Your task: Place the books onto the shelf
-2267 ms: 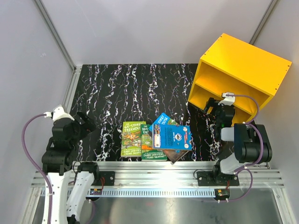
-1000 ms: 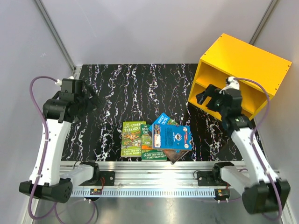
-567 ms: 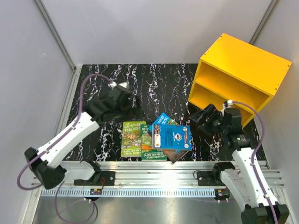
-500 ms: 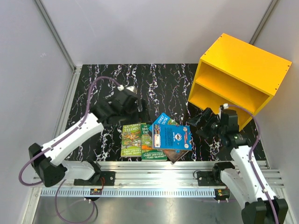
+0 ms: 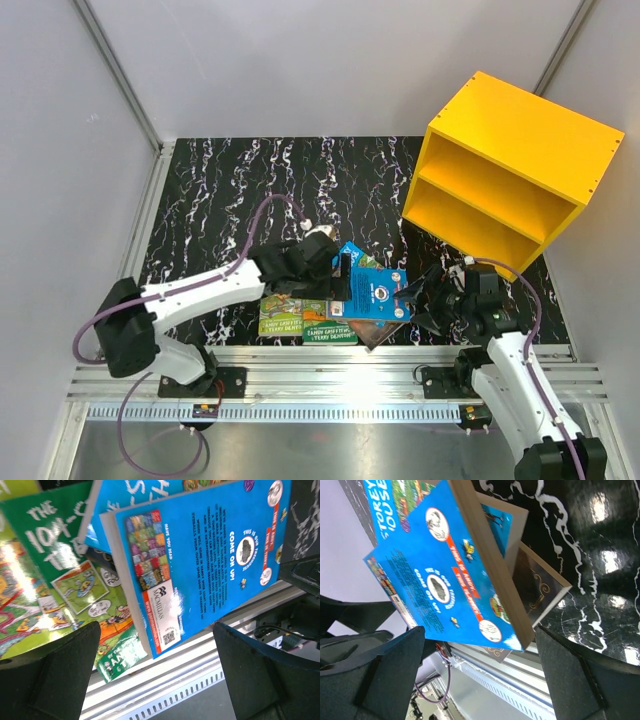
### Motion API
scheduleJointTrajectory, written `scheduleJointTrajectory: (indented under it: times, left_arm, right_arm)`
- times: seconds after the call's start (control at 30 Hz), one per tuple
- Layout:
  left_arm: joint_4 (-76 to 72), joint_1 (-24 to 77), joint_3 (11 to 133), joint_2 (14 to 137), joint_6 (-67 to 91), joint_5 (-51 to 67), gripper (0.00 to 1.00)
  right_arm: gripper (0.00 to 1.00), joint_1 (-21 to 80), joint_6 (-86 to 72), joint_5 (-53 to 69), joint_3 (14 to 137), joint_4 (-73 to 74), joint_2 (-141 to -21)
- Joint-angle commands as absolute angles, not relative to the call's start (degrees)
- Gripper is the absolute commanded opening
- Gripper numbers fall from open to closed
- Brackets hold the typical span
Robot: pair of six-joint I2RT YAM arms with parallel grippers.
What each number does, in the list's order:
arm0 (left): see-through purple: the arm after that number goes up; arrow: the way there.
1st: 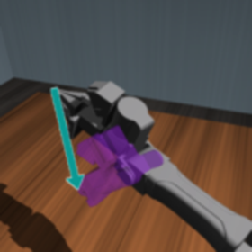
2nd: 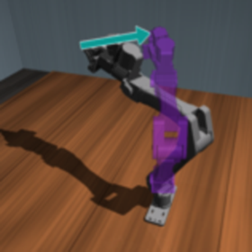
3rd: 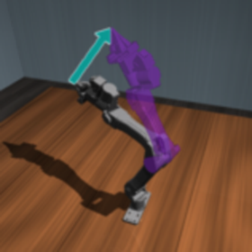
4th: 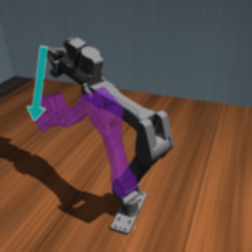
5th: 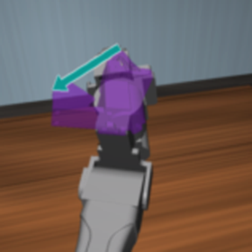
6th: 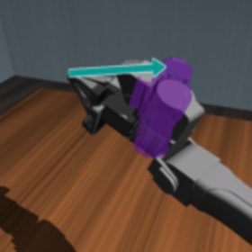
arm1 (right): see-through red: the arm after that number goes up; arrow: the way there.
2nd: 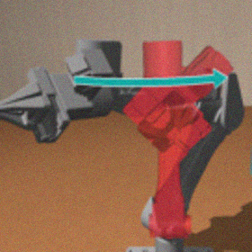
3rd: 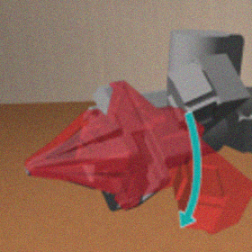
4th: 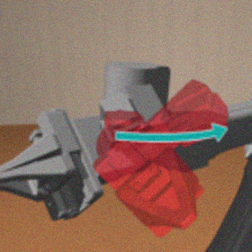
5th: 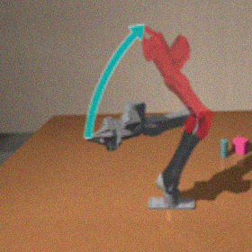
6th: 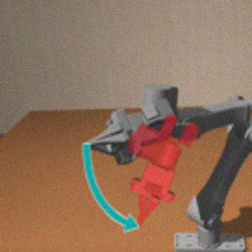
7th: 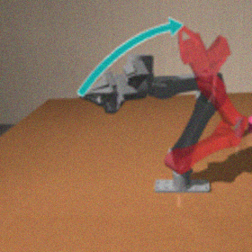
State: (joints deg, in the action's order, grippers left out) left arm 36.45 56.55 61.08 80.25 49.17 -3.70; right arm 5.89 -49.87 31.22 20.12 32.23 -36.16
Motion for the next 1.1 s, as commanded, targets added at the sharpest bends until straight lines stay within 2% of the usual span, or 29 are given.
scheduleJointTrajectory:
  times: [0.0,0.37,0.6,0.73,0.8,0.83,0.93,1.03,1.07]
  left_arm:
    - [30.85,58.18,61.61,84.09,49.57,-4.65,0.99]
    - [27.07,60.29,63.28,90.35,49.92,-5.54,0.99]
    - [23.03,60.47,60.38,89.12,51.59,-5.62,0.86]
    - [19.52,60.38,58.71,89.03,51.86,-5.1,0.86]
    - [18.72,60.38,58.18,89.12,52.12,-5.1,0.87]
    - [18.02,60.38,57.92,89.12,52.21,-5.01,0.89]
    - [17.32,60.56,56.96,89.21,52.73,-5.1,0.91]
    - [15.57,60.82,55.29,88.86,53.87,-5.1,0.91]
    - [14.77,60.91,54.76,88.51,54.14,-4.66,0.88]
  right_arm:
    - [1.0,5.71,-50.97,34.36,18.11,30.77,-34.28]
    - [1.0,5.89,-49.66,35.07,15.39,31.11,-32.17]
    - [1.0,5.71,-50.97,35.24,12.84,31.2,-29.0]
    - [1.0,5.8,-51.68,35.25,10.73,27.7,-29.62]
    - [0.96,5.8,-51.77,35.42,9.76,26.28,-31.11]
    - [0.9,5.71,-51.68,35.68,9.15,24.45,-31.72]
    - [0.87,5.8,-51.59,36.3,8.44,21.46,-34.18]
    - [0.83,5.8,-50.98,36.39,8.09,20.22,-35.59]
    - [0.8,5.71,-50.8,36.47,8.0,20.04,-35.68]
